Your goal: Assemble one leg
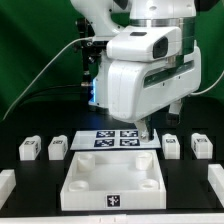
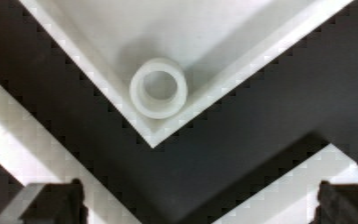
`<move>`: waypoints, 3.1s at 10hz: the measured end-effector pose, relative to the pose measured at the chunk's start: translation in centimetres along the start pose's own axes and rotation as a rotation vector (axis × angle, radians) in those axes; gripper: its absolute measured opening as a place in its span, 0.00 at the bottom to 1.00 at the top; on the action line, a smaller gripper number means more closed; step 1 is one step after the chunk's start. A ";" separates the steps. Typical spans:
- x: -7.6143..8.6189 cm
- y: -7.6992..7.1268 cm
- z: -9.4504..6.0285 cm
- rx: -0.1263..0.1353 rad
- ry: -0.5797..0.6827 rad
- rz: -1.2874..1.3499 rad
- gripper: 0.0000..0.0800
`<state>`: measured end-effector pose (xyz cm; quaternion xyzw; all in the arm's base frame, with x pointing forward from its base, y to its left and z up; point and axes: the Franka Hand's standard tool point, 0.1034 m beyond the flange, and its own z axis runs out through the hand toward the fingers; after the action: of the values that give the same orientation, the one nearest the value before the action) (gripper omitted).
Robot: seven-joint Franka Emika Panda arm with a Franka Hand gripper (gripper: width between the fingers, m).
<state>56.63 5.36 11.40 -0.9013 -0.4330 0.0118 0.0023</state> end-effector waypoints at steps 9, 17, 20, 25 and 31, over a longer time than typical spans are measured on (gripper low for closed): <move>0.0 -0.2 0.1 -0.005 0.006 -0.011 0.81; -11.3 -5.2 4.5 0.008 0.004 -0.701 0.81; -12.4 -5.4 8.1 0.026 0.016 -0.677 0.81; -13.2 -4.5 11.0 0.013 0.038 -0.641 0.81; -13.2 -4.5 11.0 0.014 0.037 -0.639 0.10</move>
Offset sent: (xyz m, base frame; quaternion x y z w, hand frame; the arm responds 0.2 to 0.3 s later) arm 0.0000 0.0000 0.0000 0.0000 0.0000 0.0000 1.0000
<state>44.59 -2.19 0.75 -0.7197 -0.6940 -0.0031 0.0199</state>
